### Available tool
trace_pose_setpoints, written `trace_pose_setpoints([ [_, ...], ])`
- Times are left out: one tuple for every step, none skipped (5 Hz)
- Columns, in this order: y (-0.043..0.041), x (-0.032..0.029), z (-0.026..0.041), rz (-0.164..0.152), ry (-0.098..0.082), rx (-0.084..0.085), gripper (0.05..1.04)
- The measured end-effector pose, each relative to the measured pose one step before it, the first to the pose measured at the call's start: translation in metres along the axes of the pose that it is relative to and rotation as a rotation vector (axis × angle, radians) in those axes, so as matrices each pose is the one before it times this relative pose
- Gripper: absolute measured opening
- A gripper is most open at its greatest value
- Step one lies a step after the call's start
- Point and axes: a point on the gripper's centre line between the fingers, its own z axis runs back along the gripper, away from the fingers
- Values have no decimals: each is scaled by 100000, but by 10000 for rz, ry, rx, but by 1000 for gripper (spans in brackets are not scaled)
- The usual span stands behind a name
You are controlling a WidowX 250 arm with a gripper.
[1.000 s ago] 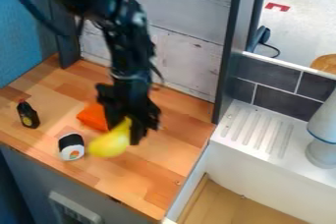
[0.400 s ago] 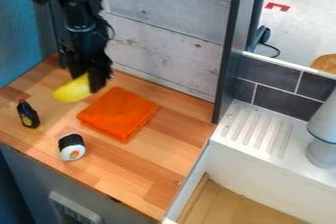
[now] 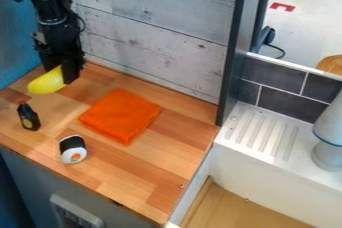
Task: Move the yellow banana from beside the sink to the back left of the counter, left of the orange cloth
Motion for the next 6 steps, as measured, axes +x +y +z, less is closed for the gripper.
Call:
trace_pose_setpoints([
  [1079, 116, -1209, 141, -48, 45, 598],
  [298, 177, -1538, 55, -17, 28, 598],
  [343, 679, -882, -510, -16, 36, 598],
  [202, 301, -612, -279, -198, 117, 668],
  [-285, -521, -652, 164, -54, -133, 956],
  [-331, -737, -131, 269, 105, -287, 1009],
])
